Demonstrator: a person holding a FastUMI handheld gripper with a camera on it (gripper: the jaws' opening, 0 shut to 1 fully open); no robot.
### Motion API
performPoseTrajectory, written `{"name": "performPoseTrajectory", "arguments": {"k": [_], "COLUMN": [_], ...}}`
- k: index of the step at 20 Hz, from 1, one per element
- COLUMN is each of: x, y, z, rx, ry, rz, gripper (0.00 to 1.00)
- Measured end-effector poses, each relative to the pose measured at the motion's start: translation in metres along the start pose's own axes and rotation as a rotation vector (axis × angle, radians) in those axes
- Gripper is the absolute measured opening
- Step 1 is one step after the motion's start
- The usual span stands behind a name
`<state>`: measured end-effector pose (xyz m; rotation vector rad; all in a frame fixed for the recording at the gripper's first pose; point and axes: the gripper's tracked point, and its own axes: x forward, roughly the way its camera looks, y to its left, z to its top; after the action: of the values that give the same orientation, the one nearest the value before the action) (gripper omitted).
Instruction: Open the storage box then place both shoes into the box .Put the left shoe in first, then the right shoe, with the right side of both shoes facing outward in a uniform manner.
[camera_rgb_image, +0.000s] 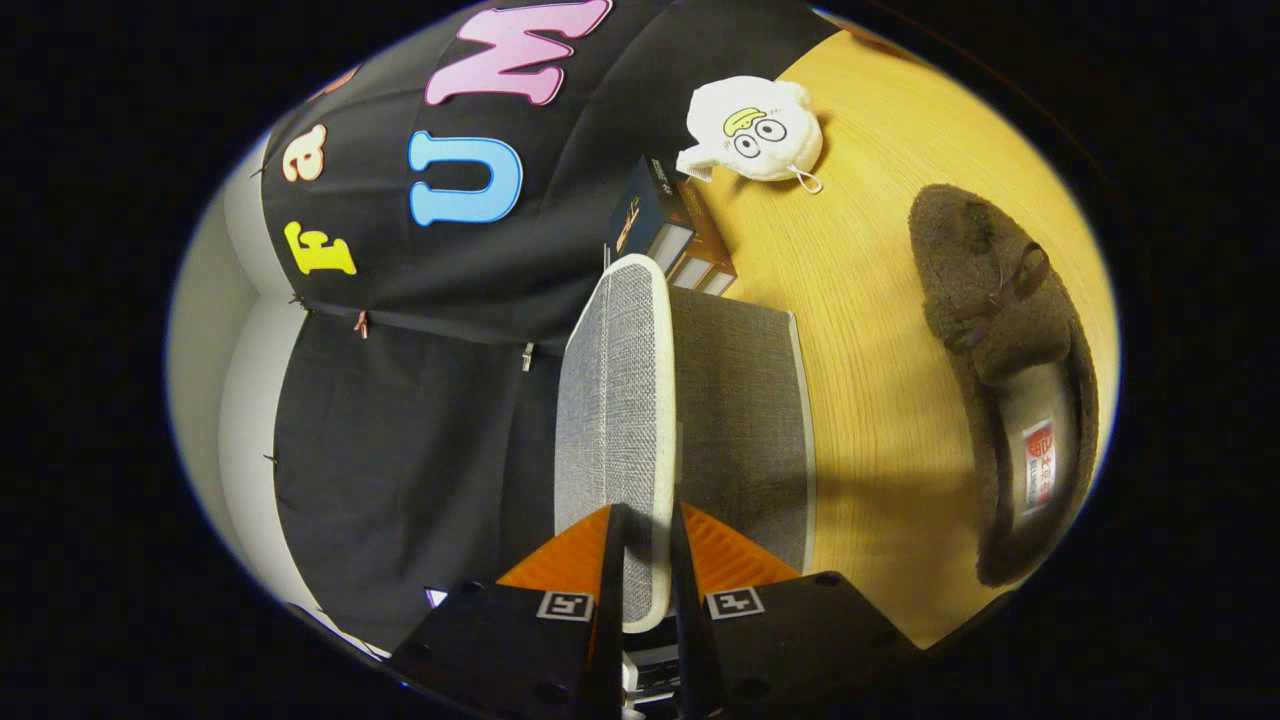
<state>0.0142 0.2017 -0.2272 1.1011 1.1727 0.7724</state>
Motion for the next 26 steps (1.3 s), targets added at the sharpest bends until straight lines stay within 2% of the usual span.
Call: {"name": "performPoseTrajectory", "arguments": {"k": [2,4,5,7,11,17,26], "x": [-0.003,0.017,0.006,0.012,0.010,0.011,0.042], "y": [0.009,0.017,0.019,0.024,0.041,0.095,0.172], "z": [-0.005,-0.010,-0.004,-0.011,-0.007,-0.009,-0.008], "rx": [0.026,0.027,0.023,0.008,0.002,-0.062,-0.129], "ry": [0.015,0.014,0.009,0.008,0.002,-0.022,-0.065], "rz": [0.026,0.051,0.060,0.059,0.047,0.088,0.106], "gripper": [0.19,0.14,0.08,0.05,0.05,0.05,0.06]}}
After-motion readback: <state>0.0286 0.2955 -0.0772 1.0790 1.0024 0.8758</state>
